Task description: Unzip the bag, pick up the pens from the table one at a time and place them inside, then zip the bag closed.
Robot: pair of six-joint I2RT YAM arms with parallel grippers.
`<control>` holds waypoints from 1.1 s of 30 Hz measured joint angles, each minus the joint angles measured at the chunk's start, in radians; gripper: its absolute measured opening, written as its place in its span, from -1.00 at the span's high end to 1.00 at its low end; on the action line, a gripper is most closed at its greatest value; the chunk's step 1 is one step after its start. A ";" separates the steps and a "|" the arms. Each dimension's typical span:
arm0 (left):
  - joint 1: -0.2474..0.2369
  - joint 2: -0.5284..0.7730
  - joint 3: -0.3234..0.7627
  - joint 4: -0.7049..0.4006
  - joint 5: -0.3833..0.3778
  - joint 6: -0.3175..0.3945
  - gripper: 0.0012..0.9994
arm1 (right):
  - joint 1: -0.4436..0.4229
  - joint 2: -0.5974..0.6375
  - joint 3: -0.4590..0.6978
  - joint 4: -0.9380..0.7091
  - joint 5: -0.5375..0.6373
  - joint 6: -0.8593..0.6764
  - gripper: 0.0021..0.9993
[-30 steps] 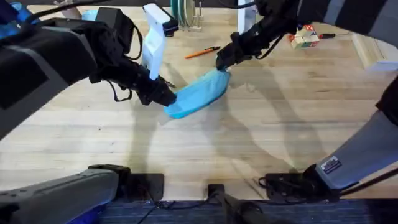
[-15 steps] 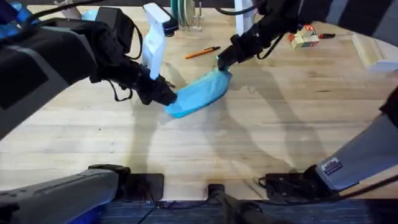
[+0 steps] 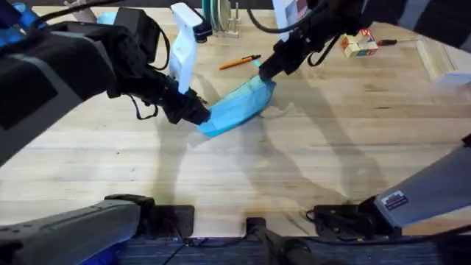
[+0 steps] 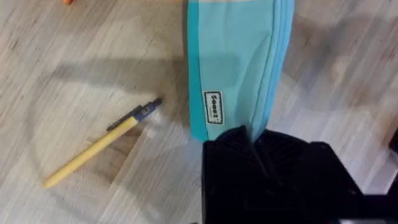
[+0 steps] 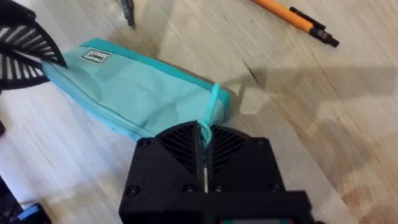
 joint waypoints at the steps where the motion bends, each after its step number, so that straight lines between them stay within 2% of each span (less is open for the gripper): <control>1: 0.000 0.000 0.000 -0.002 -0.003 0.000 0.92 | 0.007 0.000 0.000 0.001 0.003 -0.002 0.94; 10: 0.005 0.000 0.000 -0.016 -0.035 0.000 0.92 | 0.078 -0.008 0.000 0.006 -0.008 -0.012 0.94; 22: 0.013 0.000 -0.003 -0.031 -0.103 0.000 0.92 | 0.200 -0.107 0.011 0.007 0.001 -0.023 0.94; 33: 0.013 0.000 -0.009 -0.034 -0.134 0.000 0.92 | 0.258 -0.127 0.018 0.068 0.000 -0.026 0.94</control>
